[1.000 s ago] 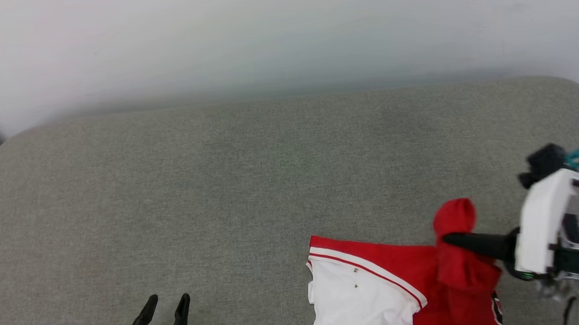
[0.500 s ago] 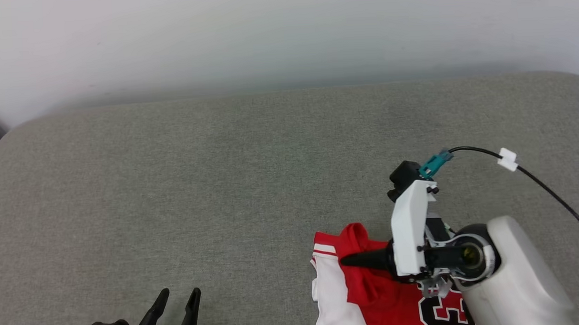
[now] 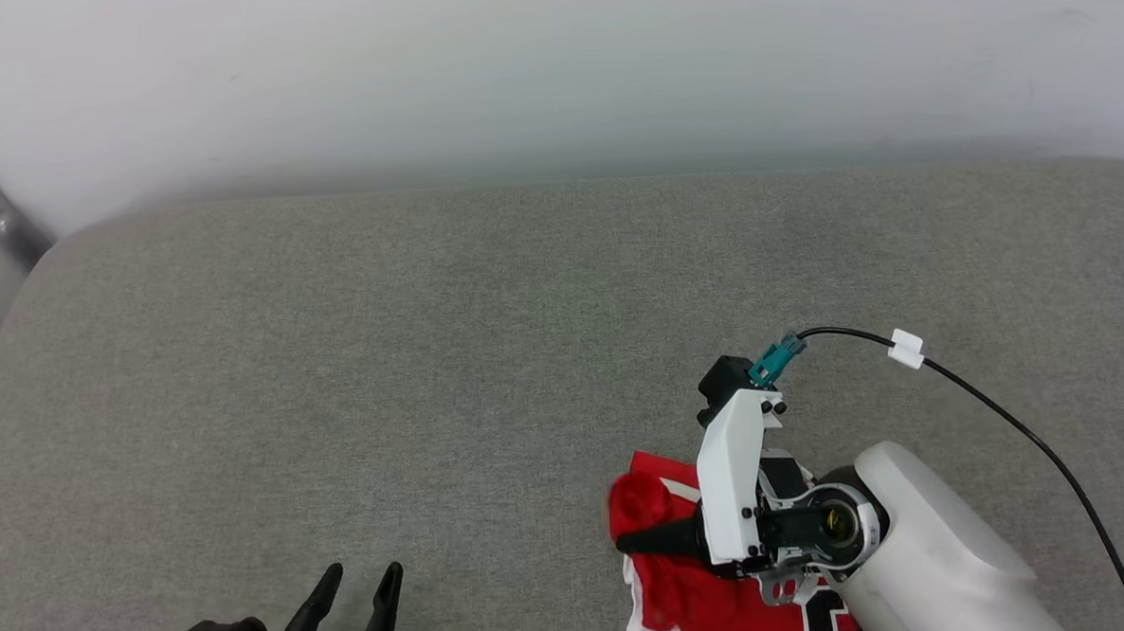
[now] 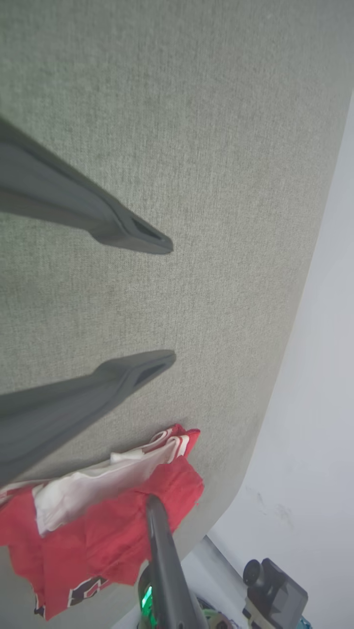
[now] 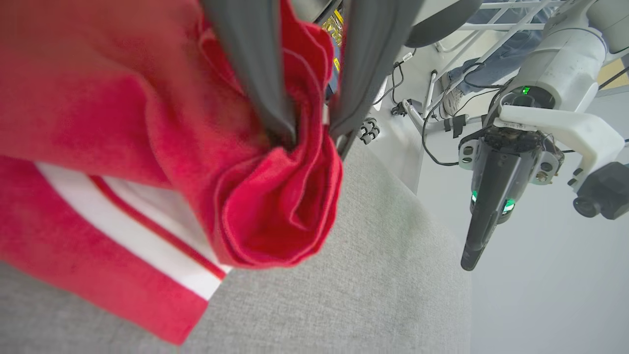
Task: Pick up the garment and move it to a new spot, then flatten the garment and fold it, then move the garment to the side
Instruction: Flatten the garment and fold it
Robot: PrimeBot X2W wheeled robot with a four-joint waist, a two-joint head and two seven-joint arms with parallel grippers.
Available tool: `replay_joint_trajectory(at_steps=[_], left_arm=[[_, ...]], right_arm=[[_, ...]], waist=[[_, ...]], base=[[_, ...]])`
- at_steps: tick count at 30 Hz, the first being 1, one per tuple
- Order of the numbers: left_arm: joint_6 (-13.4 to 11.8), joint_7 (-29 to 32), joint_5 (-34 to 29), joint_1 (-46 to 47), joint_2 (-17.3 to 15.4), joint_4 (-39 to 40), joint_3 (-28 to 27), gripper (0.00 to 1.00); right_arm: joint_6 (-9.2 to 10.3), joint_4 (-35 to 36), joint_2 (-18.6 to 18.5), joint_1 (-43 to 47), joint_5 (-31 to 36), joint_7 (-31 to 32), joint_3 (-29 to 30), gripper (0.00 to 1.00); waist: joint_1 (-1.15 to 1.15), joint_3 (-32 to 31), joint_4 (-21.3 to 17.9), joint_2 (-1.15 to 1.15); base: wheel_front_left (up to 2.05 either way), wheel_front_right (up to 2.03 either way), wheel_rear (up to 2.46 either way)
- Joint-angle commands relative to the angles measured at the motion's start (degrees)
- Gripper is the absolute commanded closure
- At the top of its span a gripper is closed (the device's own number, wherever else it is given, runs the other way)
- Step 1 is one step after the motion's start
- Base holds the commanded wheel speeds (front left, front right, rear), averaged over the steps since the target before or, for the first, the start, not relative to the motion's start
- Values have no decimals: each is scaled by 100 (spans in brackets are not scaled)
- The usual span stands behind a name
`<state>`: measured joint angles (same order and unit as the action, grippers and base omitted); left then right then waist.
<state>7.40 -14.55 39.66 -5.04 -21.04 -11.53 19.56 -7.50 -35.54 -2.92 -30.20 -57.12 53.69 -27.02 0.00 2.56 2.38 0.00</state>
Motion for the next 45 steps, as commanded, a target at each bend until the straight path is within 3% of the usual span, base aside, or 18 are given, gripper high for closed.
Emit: replay_joint_trajectory(at_steps=[1, 8, 11, 15, 18, 24, 27, 31, 35, 39, 45], left_arm=[[6, -11, 52, 71, 14, -37, -24, 0], [-3, -25, 219, 33, 127, -121, -110, 0], [-1, -38, 209, -13, 160, -96, -139, 0], [2, -60, 152, -45, 274, 3, -279, 0], [5, -67, 20, -64, 383, 165, -515, 0], [11, -70, -610, -210, 621, 649, -1010, 0], [11, -59, -1060, -377, 798, 954, -1155, 0], [12, -59, -1589, -520, 975, 1297, -1347, 0], [12, -59, -2117, -615, 953, 1532, -1415, 0], [6, -59, -2556, -745, 1098, 1835, -1616, 0], [6, -60, -2894, -882, 1159, 2000, -1693, 0]], right_arm=[[3, -92, 8, -128, 12, -155, -69, 2], [3, 75, 0, -139, -355, -886, 111, 0], [3, 633, -275, 77, -261, -1536, 161, 0], [2, 1656, -810, 494, -76, -2981, 183, 0], [3, 2226, -1412, 888, 265, -4100, 25, 0], [3, 2530, -2254, 1751, 780, -6455, 10, 0], [3, 2665, -2426, 2268, 1158, -6868, 466, 0], [3, 3458, -1830, 3244, 2242, -6878, 1801, 0], [3, 4178, -1324, 3990, 3071, -6885, 2558, 0], [3, 4784, -827, 4472, 3645, -6882, 3097, 0], [3, 5227, -453, 4877, 4249, -6882, 3374, 0]], waist=[[0, -19, -6, 0], [0, -145, -77, 0], [0, -205, -104, 0], [0, -276, -119, 0], [0, -303, -145, 0], [0, -414, -223, 0], [0, -477, -205, 0], [0, -501, -223, 0], [0, -516, -244, 0], [0, -509, -285, 0], [0, -492, -301, 0]], base=[[0, 0, 0], [0, 0, 0], [0, 0, 0], [0, 0, 0], [0, 0, 0], [0, 0, 0], [0, 0, 0], [0, 0, 0], [0, 0, 0], [0, 0, 0], [0, 0, 0]])
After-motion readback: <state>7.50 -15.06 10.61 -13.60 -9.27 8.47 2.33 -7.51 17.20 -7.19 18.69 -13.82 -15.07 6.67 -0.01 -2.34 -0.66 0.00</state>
